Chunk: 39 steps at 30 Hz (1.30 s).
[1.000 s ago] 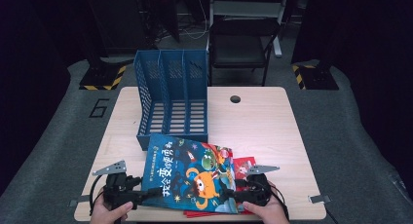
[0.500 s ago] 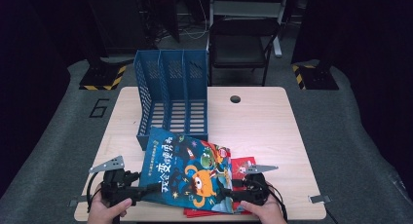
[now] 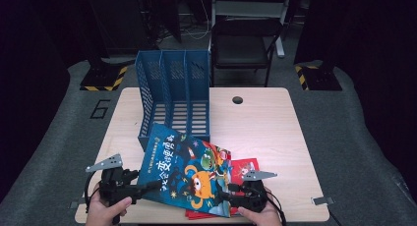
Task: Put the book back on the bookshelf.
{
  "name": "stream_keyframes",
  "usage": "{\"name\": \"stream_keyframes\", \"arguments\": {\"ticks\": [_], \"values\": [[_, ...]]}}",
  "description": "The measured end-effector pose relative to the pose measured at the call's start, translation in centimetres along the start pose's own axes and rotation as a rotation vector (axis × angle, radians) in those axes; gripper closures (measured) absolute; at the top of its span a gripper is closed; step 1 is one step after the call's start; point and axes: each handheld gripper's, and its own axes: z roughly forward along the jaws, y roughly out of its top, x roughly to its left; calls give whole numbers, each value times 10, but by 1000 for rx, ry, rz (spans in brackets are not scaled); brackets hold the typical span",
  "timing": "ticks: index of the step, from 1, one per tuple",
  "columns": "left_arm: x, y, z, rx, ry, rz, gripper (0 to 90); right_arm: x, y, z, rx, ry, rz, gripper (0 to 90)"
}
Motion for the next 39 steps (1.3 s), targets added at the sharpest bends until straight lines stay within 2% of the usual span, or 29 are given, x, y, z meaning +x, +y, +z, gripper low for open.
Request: {"name": "stream_keyframes", "arguments": {"ticks": [3, 4, 5, 6, 8, 9, 10, 11, 16, 18, 20, 21, 23, 24, 25, 27, 29, 34, 36, 39], "values": [[1, 1, -1, -5, -1, 20, 321, 4, -2, 0, -2, 7, -1, 510], [1, 1, -2, -3, -2, 20, 322, 6, -4, 0, 4, 12, -22, 527], [1, 1, -2, -3, 2, 25, 322, 6, -4, 0, 4, 12, -22, 527], [1, 0, -1, -24, 6, 9, 322, 6, -4, -1, 7, 18, -37, 534], [1, 0, -2, -14, 5, 9, 326, 5, -5, -2, 19, 25, -58, 553], [3, 0, -2, -4, 7, 27, 330, 4, -5, -3, 30, 29, -66, 566], [2, -1, -2, -17, 10, 7, 336, 2, -6, -4, 42, 28, -85, 585], [2, -1, -2, -17, 7, 5, 341, 1, -7, -5, 60, 25, -84, 599], [1, -1, -2, -31, -4, 4, 348, -5, -11, -9, 84, 26, -93, 671], [0, 0, -2, -27, -7, 19, 358, -3, -13, -10, 84, 21, -121, 704], [0, 1, -3, -22, -3, 23, 368, -1, -13, -10, 86, 6, -174, 723], [0, 1, -2, -26, 0, 18, 378, 1, -14, -11, 93, -6, -199, 730], [0, 0, -2, -32, 6, 4, 382, 3, -16, -12, 103, -16, -205, 748], [1, -1, -2, -33, 6, 4, 382, 2, -18, -13, 108, -19, -236, 752], [1, -2, -2, -32, 6, -5, 382, 4, -19, -13, 105, -29, -244, 752], [2, -3, -3, -31, 15, 12, 382, 6, -19, -12, 101, -40, -248, 753], [2, -2, -4, -47, 13, -4, 382, 6, -19, -11, 100, -37, -245, 754], [0, 4, -5, -62, 7, 5, 382, 11, -19, -8, 104, -31, -253, 756], [-2, 6, -5, -67, 9, 3, 382, 13, -19, -6, 100, -32, -273, 756], [-3, 11, -6, -65, 16, 27, 382, 16, -19, -3, 91, -31, -276, 755]]}}
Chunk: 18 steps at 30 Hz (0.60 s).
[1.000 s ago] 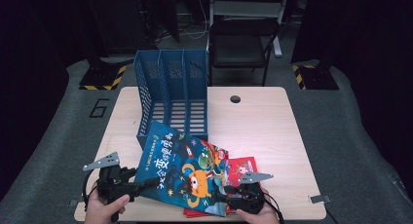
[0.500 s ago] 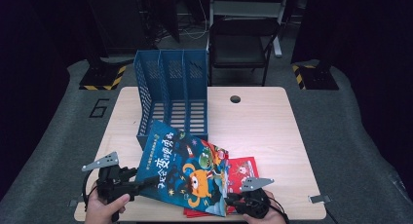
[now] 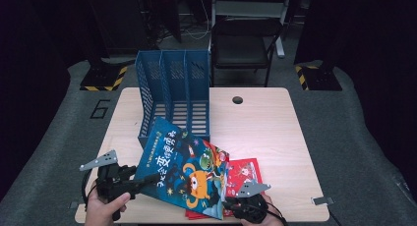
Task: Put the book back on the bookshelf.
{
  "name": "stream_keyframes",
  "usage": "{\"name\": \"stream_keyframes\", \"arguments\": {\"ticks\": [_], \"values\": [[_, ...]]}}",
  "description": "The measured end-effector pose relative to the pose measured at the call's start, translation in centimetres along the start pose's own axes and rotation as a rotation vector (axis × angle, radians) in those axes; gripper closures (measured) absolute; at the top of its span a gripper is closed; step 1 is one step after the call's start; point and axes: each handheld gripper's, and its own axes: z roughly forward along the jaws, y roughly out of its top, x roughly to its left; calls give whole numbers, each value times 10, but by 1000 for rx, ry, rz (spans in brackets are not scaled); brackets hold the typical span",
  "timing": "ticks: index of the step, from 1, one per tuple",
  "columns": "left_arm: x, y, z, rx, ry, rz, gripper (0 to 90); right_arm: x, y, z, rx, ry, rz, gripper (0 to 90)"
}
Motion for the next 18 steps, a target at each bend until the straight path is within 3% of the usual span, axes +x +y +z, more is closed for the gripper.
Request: {"name": "stream_keyframes", "arguments": {"ticks": [6, 7, 9, 18], "values": [[-4, 8, 0, -18, 11, 5, 381, 6, 4, 6, 6, 23, -12, 750], [-4, 9, 0, -17, 11, 9, 382, 5, 4, 7, 13, 27, -34, 749], [-6, 11, 1, -25, 11, -1, 381, 7, 5, 8, 10, 31, -32, 750], [-12, 21, 5, -21, 15, 26, 382, 9, 8, 11, 16, 24, -18, 751]]}}
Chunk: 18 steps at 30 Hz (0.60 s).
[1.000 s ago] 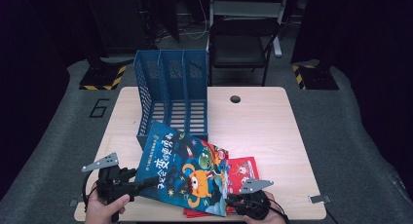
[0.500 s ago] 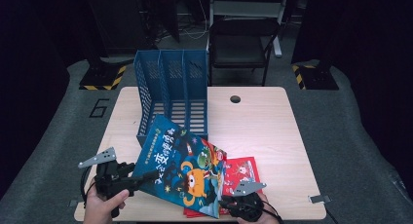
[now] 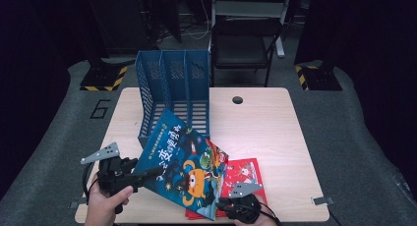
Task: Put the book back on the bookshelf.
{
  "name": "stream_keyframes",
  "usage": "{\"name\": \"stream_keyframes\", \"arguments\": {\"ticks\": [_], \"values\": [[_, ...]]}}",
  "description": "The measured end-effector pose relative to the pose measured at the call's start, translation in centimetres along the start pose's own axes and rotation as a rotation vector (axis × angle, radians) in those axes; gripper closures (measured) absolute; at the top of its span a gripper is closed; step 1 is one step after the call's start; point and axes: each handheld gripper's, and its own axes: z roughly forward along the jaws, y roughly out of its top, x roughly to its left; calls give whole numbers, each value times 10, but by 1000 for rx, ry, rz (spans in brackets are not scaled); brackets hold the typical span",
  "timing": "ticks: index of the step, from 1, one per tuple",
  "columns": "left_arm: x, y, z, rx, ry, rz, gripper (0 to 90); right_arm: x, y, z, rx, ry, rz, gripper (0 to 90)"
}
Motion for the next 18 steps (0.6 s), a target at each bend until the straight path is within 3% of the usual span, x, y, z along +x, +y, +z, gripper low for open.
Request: {"name": "stream_keyframes", "arguments": {"ticks": [4, 18], "values": [[-2, 3, 2, -2, 0, 13, 383, 2, 1, 1, -6, 6, 17, 751], [-13, 15, 11, -21, 23, 64, 461, 2, 2, 5, -14, -2, 3, 750]]}}
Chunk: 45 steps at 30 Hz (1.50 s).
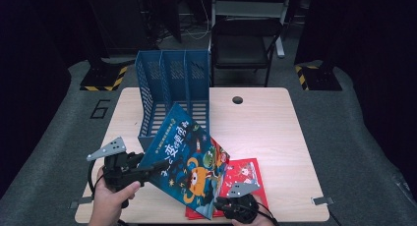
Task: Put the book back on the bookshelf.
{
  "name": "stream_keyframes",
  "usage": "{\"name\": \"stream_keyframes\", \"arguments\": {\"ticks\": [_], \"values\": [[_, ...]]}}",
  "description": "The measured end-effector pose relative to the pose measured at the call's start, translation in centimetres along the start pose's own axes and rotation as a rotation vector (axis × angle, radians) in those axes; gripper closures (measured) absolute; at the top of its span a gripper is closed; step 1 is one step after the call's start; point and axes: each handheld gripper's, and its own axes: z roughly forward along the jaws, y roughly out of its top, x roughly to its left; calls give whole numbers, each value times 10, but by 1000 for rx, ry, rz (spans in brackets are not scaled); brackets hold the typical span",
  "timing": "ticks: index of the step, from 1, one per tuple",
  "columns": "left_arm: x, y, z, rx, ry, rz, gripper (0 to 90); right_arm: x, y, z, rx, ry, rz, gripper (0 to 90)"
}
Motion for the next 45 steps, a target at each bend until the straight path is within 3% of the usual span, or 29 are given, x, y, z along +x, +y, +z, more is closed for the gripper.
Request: {"name": "stream_keyframes", "arguments": {"ticks": [2, 3, 7, 19, 21, 27, 29, 36, 38, 45], "values": [[-1, 2, 1, 3, 6, 7, 474, 1, 1, 0, -3, 11, 16, 748], [-1, 4, 2, 10, 10, 12, 485, 0, 1, 1, -3, -4, -4, 748], [-2, 9, 4, 11, 14, 27, 511, 1, 2, 2, -2, -1, -7, 743], [-7, 23, 14, -5, -17, 45, 570, 4, 8, 9, -6, 17, 2, 735], [-9, 25, 16, -7, -17, 45, 579, 4, 8, 10, -8, -2, -20, 734], [-12, 30, 20, -6, -19, 72, 603, 6, 11, 14, -10, -5, -11, 727], [-14, 31, 21, -8, -14, 73, 608, 5, 12, 14, -7, -3, -21, 725], [-24, 38, 24, 19, 6, 120, 649, 4, 16, 17, 4, 33, 27, 715], [-26, 40, 25, 18, 11, 130, 669, 4, 18, 19, 5, 26, 17, 708], [-24, 44, 26, 19, 41, 120, 743, 6, 21, 24, 1, 35, 30, 699]]}}
